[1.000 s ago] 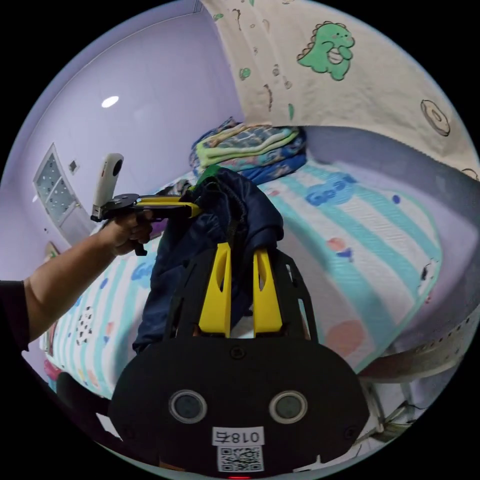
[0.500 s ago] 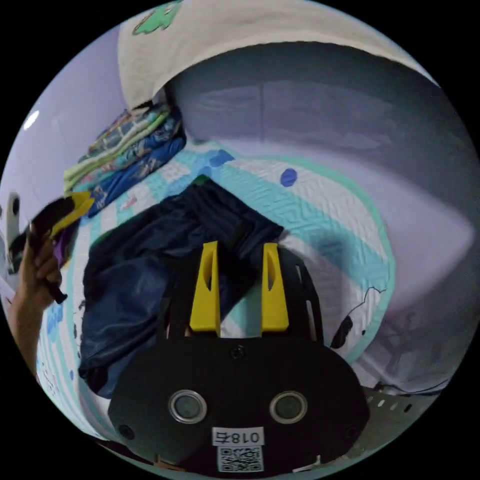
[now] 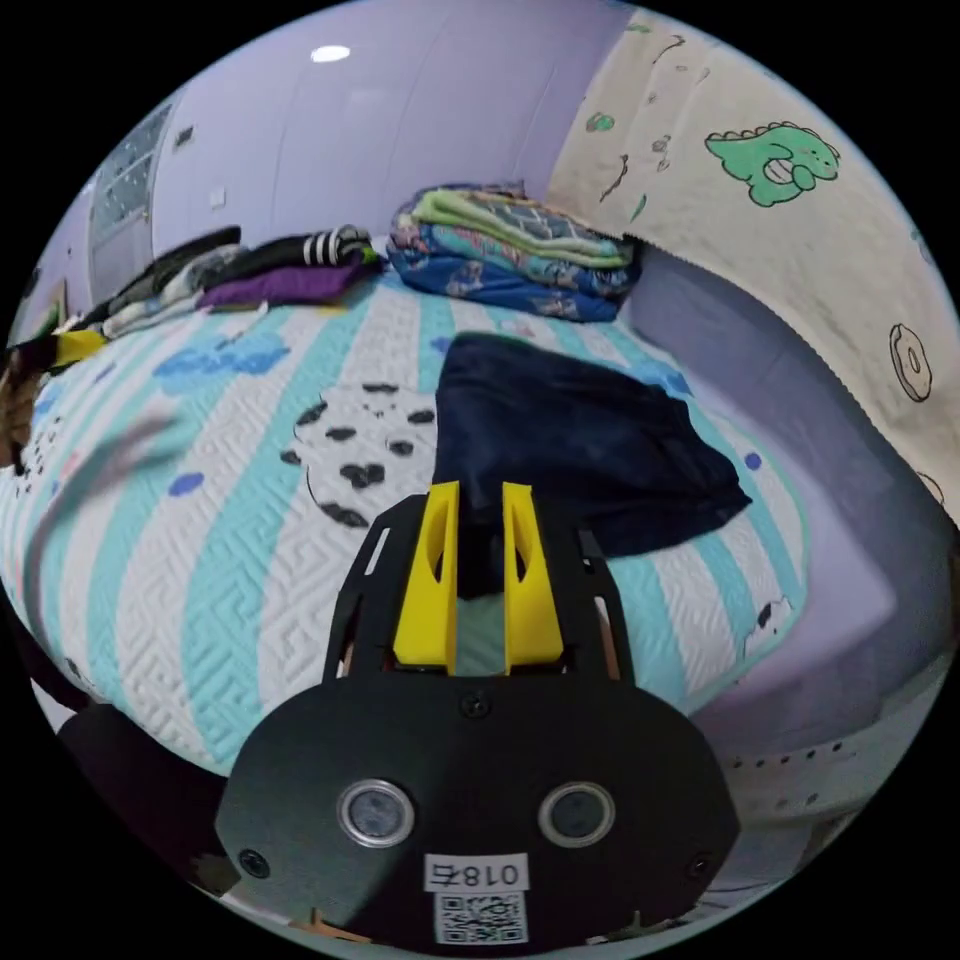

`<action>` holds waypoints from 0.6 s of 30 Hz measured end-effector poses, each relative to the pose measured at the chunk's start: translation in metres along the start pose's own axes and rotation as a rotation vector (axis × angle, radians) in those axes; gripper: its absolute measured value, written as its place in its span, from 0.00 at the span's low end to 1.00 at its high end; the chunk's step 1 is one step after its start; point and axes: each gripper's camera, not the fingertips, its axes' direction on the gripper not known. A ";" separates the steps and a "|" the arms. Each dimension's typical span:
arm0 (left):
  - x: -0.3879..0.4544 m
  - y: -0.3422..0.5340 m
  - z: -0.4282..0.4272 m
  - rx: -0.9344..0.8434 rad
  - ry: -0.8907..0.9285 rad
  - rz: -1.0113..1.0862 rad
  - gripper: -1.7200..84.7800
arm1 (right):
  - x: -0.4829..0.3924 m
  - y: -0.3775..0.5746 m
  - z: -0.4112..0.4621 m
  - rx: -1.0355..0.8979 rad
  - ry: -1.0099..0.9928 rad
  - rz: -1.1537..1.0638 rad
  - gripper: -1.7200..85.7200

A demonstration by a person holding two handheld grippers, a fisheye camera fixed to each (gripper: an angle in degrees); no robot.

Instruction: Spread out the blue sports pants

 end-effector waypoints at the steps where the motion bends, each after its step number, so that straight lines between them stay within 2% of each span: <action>1: -0.003 0.037 -0.033 0.004 0.004 -0.041 0.13 | -0.008 0.009 -0.003 0.016 0.015 0.020 0.10; 3: -0.005 0.090 -0.086 0.042 -0.005 -0.088 0.14 | -0.016 0.014 -0.014 0.003 0.023 0.089 0.10; 5: -0.002 0.140 -0.145 0.128 -0.048 -0.122 0.15 | -0.027 0.026 -0.056 0.183 0.006 0.205 0.10; 7: 0.007 0.205 -0.226 0.285 -0.050 -0.139 0.15 | -0.045 0.037 -0.096 0.328 -0.046 0.258 0.10; 11: 0.045 0.306 -0.343 0.523 -0.105 -0.071 0.16 | -0.124 0.080 -0.187 0.657 -0.302 0.280 0.10; 14: 0.080 0.391 -0.417 0.649 -0.150 -0.017 0.18 | -0.199 0.106 -0.226 0.771 -0.514 0.214 0.09; 18: 0.094 0.516 -0.480 0.754 -0.015 -0.051 0.21 | -0.292 0.119 -0.249 0.806 -0.826 0.113 0.07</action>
